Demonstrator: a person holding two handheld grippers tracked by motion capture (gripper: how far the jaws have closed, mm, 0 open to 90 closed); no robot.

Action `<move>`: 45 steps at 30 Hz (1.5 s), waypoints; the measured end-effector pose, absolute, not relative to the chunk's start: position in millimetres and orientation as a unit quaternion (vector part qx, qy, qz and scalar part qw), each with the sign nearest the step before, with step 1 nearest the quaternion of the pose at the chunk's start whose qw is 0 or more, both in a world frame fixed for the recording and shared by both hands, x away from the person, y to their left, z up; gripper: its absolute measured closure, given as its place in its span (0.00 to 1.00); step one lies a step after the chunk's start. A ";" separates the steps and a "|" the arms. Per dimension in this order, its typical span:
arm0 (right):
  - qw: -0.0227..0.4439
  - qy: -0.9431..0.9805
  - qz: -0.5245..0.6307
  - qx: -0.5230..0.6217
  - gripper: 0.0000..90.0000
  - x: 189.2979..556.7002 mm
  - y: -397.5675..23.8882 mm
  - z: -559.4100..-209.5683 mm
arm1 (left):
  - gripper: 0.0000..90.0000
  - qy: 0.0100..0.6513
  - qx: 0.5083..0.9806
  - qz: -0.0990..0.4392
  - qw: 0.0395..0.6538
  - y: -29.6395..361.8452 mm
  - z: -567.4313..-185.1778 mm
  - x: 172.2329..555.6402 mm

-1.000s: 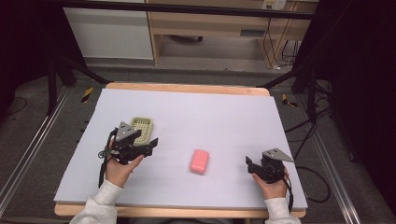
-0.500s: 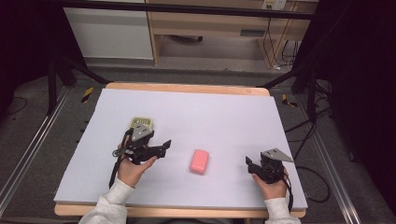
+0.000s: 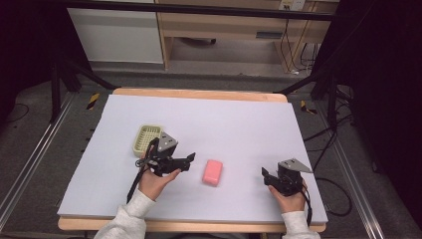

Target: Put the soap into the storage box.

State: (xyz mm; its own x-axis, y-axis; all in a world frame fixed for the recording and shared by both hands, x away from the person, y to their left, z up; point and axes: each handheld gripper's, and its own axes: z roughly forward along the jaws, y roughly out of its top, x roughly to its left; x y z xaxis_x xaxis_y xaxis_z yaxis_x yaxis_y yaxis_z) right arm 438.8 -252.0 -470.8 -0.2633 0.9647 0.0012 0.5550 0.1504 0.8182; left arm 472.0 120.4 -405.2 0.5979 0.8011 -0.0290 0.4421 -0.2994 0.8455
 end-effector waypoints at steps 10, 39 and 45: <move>0.279 0.705 0.365 0.540 0.37 439.0 -252.2 -471.5 | 0.27 0.394 0.785 0.197 0.436 98.7 -408.9 475.9; 0.276 0.705 0.367 0.541 0.34 438.3 -252.6 -472.7 | 0.22 0.372 0.816 0.177 0.406 57.6 -428.5 477.4; 0.276 0.705 0.369 0.539 0.35 438.0 -252.7 -472.7 | 0.21 0.367 0.823 0.175 0.397 50.7 -434.1 477.0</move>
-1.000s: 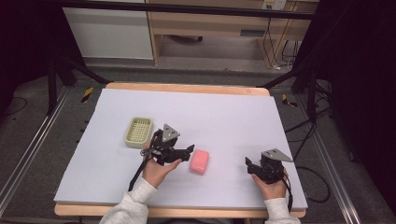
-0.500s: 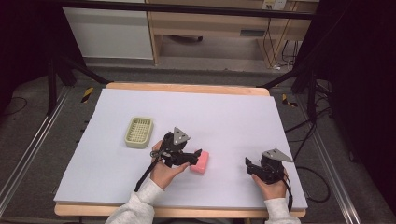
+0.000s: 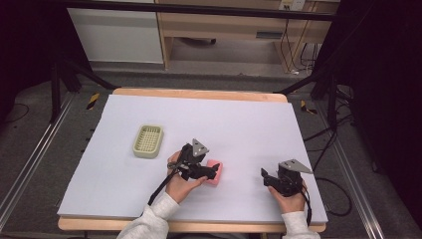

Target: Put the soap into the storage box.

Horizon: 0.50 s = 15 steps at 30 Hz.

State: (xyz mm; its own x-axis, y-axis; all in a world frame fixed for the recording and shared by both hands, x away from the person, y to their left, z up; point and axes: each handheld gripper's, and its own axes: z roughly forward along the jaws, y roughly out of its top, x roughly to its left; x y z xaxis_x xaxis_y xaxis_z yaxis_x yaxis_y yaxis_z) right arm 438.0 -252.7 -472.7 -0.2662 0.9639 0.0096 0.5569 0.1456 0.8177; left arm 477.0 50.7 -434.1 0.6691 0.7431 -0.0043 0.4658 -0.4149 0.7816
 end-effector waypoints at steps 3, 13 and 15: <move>0.275 0.706 0.369 0.539 0.36 438.0 -252.4 -472.7 | 0.21 0.368 0.825 0.172 0.394 47.9 -436.5 476.6; 0.274 0.708 0.367 0.538 0.37 437.9 -251.3 -473.0 | 0.19 0.366 0.833 0.163 0.382 37.9 -446.2 474.5; 0.274 0.708 0.367 0.538 0.37 437.7 -251.3 -473.0 | 0.19 0.365 0.835 0.162 0.380 36.2 -448.1 474.3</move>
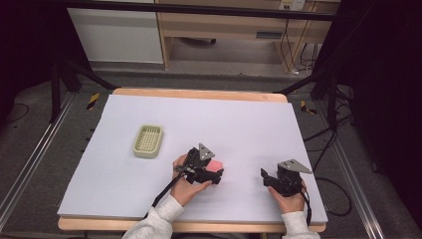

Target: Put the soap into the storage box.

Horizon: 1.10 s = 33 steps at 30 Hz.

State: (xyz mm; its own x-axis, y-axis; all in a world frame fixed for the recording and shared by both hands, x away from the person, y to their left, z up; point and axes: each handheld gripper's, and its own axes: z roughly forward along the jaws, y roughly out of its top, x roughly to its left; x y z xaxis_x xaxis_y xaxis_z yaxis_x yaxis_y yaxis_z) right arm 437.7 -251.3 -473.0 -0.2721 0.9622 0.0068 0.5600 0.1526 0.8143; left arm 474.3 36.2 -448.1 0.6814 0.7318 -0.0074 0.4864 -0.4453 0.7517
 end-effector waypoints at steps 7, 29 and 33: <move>0.272 0.710 0.366 0.537 0.37 437.8 -251.1 -473.4 | 0.18 0.366 0.840 0.157 0.369 30.4 -454.8 475.4; 0.268 0.712 0.363 0.538 0.37 438.6 -251.0 -474.6 | 0.26 0.380 0.845 0.140 0.348 28.2 -467.3 476.5; 0.268 0.713 0.362 0.537 0.38 438.8 -251.0 -475.1 | 0.34 0.385 0.845 0.130 0.347 30.9 -466.3 476.5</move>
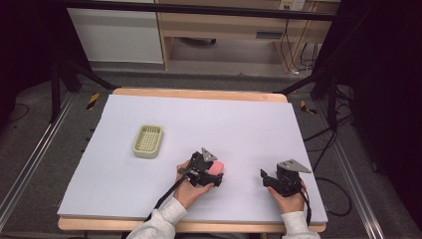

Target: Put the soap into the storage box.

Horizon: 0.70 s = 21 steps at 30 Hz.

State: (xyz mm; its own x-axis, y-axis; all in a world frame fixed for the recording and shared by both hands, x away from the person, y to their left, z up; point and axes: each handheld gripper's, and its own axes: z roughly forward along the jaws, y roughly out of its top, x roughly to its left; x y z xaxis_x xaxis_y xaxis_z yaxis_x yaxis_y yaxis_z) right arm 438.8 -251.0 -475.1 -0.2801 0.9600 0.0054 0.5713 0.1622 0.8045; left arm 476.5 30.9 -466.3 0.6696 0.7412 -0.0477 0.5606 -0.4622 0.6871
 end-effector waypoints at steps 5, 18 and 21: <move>0.268 0.714 0.363 0.535 0.39 438.9 -250.9 -475.3 | 0.38 0.384 0.846 0.125 0.349 33.5 -465.9 476.1; 0.266 0.715 0.363 0.535 0.39 439.0 -251.0 -475.4 | 0.34 0.376 0.858 0.125 0.329 26.2 -470.3 483.7; 0.264 0.717 0.362 0.534 0.39 439.3 -250.9 -475.5 | 0.36 0.376 0.858 0.125 0.327 25.5 -471.4 484.3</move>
